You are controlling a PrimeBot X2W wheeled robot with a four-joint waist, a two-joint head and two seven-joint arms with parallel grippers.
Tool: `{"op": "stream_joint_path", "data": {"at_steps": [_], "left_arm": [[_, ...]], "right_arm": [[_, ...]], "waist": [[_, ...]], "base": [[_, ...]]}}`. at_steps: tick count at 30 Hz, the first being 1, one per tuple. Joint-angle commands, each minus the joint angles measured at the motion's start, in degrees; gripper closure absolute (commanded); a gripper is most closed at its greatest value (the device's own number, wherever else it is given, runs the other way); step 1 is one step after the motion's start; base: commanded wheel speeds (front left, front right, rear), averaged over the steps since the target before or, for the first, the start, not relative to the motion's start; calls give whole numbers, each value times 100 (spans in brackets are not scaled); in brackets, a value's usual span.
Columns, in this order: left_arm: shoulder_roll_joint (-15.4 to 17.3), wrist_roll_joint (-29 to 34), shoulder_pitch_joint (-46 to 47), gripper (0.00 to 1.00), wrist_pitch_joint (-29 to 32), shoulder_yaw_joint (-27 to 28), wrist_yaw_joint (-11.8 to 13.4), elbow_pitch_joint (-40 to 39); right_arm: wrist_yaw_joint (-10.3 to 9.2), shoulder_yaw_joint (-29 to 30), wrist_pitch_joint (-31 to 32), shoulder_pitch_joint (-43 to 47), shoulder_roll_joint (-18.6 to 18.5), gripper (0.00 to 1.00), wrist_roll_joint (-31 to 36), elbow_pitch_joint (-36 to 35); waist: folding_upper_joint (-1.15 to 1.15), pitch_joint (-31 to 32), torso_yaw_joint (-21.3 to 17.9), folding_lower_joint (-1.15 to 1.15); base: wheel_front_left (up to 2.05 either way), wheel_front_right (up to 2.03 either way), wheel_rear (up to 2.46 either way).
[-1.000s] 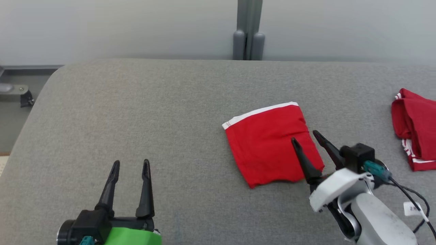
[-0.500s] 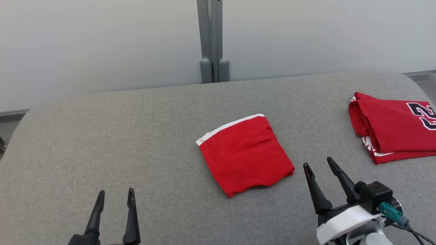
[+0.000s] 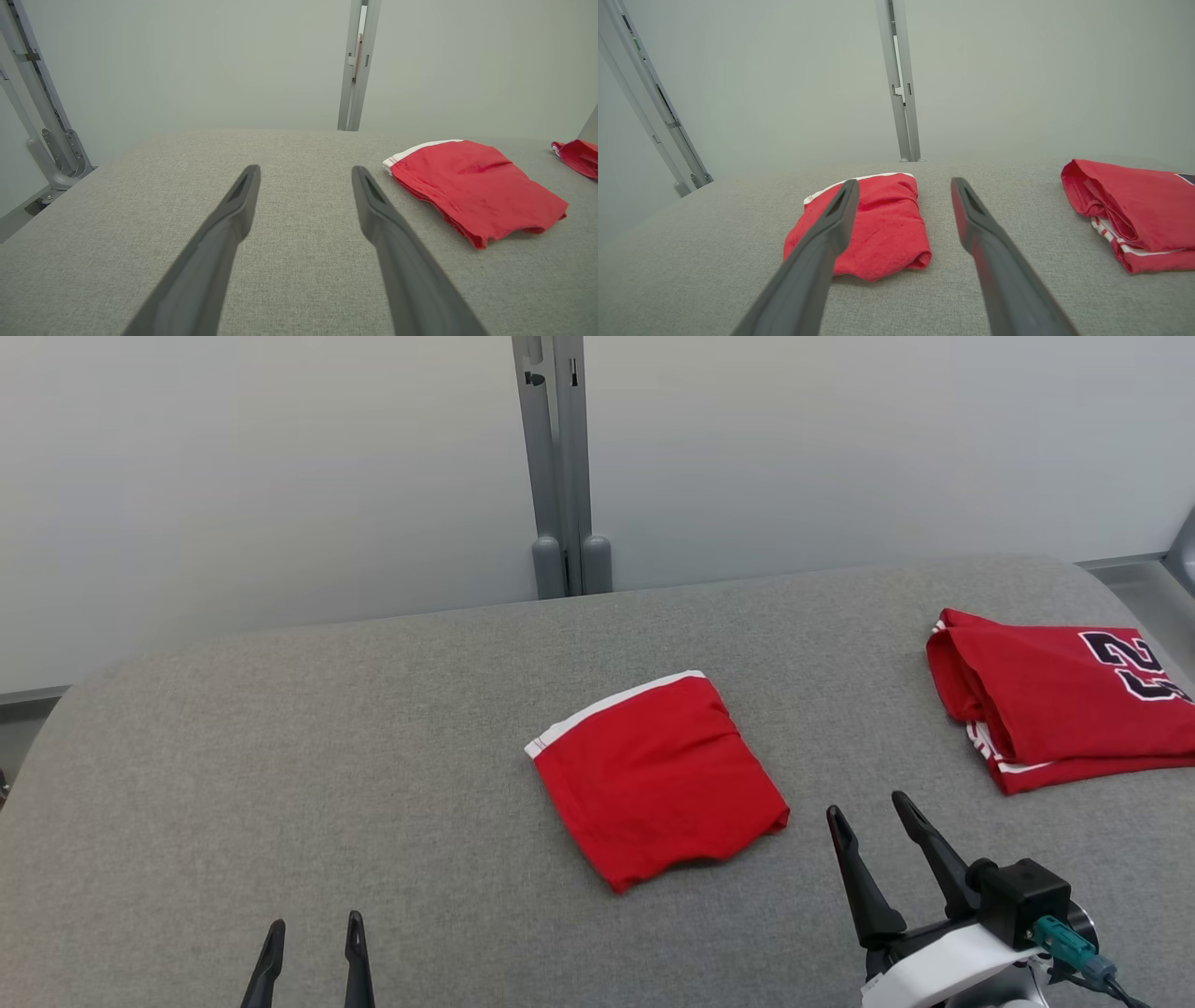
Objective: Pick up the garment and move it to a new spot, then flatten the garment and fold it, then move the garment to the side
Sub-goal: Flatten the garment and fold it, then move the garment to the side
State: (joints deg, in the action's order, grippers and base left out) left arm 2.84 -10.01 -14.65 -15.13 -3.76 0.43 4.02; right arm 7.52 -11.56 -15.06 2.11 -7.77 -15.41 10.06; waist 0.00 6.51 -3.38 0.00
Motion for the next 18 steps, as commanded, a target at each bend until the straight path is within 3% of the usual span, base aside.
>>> {"op": "stream_joint_path", "data": {"at_steps": [1,18], "left_arm": [[13,-7,-62,0,1,26,20,3],[13,48,-29,0,1,1,64,-39]], "right_arm": [[-8,27,-12,79,23,0,59,5],[-8,42,-12,107,56,0,54,53]], "waist": [[0,3,1,0],[0,12,59,0]], "base": [[0,0,0],[0,0,0]]}}
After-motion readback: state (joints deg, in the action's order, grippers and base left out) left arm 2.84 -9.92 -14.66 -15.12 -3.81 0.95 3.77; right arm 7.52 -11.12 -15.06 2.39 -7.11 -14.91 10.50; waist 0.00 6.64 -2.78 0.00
